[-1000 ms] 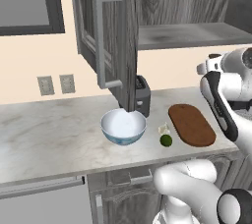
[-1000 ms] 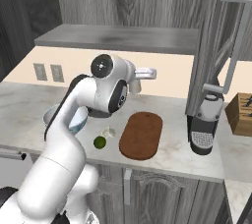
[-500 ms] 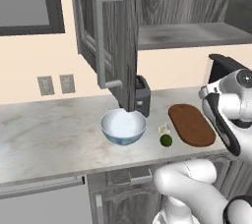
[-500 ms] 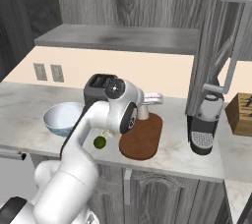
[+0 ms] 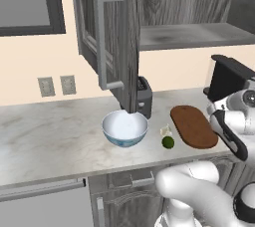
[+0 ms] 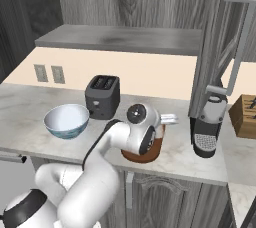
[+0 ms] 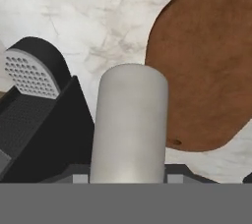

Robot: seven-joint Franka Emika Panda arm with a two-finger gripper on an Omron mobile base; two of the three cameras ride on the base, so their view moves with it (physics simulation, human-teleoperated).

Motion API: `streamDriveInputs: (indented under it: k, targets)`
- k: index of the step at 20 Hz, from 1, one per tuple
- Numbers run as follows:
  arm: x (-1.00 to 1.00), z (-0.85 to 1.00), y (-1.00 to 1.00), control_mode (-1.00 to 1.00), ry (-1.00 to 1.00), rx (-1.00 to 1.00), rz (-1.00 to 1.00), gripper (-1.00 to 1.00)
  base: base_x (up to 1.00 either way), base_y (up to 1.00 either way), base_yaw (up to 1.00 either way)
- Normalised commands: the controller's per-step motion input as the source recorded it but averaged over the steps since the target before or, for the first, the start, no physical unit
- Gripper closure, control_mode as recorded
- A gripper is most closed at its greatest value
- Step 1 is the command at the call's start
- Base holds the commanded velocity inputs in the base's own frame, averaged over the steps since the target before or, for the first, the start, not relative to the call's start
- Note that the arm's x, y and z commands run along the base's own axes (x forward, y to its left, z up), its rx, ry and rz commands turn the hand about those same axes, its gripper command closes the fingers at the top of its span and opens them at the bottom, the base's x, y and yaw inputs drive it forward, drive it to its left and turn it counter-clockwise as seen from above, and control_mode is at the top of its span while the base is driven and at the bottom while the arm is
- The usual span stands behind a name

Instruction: Open the cabinet. Place the bowl and condiment on the counter. Then place the lime and garlic on the cutting board.

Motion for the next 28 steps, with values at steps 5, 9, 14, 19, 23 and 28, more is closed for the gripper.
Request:
streamDriveInputs:
  k: [5, 9, 14, 19, 23, 28]
  targets:
    - [0.34, -0.61, -0.21, -1.00, -0.02, -0.01, 0.00, 1.00, 0.00, 0.00, 0.00]
    - [0.14, -0.55, -0.28, -1.00, 0.00, 0.00, 0.00, 1.00, 0.00, 0.00, 0.00]
    - [0.04, -0.38, -0.32, -1.00, 0.00, 0.00, -0.01, 1.00, 0.00, 0.00, 0.00]
    - [0.26, -0.25, -0.20, -1.00, 0.00, -0.02, 0.00, 1.00, 0.00, 0.00, 0.00]
    - [0.23, -0.23, -0.20, -1.00, 0.00, -0.01, 0.00, 1.00, 0.00, 0.00, 0.00]
    - [0.05, -0.16, -0.16, -1.00, -0.02, 0.00, -0.01, 1.00, 0.00, 0.00, 0.00]
